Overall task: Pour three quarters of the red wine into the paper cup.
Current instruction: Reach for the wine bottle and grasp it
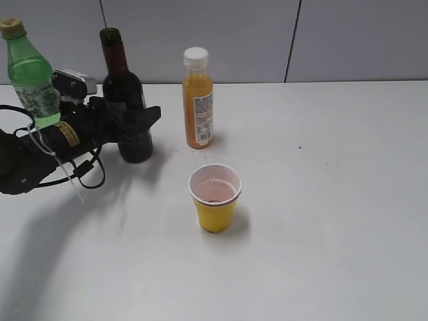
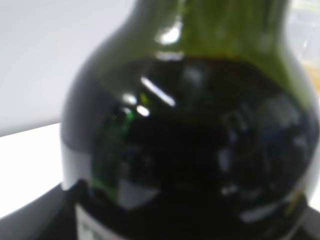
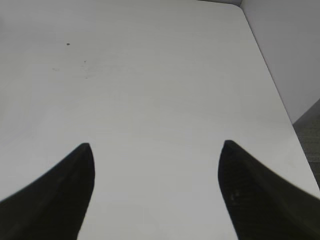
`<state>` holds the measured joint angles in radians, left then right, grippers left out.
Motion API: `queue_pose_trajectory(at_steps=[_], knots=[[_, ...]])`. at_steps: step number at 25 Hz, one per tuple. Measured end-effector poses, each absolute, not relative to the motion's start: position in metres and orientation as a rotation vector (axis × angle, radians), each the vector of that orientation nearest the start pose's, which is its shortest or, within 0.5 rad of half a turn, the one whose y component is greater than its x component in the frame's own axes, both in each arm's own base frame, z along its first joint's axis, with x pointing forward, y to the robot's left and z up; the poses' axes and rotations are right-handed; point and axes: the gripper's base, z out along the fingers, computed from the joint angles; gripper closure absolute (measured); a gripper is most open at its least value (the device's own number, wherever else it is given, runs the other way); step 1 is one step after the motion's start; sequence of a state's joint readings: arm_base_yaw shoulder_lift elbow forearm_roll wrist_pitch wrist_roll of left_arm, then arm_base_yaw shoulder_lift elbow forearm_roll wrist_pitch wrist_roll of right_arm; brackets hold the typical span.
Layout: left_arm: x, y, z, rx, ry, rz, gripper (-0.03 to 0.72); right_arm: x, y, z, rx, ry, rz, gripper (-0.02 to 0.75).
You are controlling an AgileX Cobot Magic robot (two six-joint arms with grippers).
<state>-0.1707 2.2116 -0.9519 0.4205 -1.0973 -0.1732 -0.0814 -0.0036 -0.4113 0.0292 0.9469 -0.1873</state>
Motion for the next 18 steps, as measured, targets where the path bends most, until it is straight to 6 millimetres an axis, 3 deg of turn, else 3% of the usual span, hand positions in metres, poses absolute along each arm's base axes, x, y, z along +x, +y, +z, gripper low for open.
queue_pose_trajectory(at_steps=[18], knots=[[0.3901,-0.1012,0.0903,0.445,1.641,-0.415,0.132,0.0089,0.0014,0.2613,-0.105,2.015,-0.136,0.155]])
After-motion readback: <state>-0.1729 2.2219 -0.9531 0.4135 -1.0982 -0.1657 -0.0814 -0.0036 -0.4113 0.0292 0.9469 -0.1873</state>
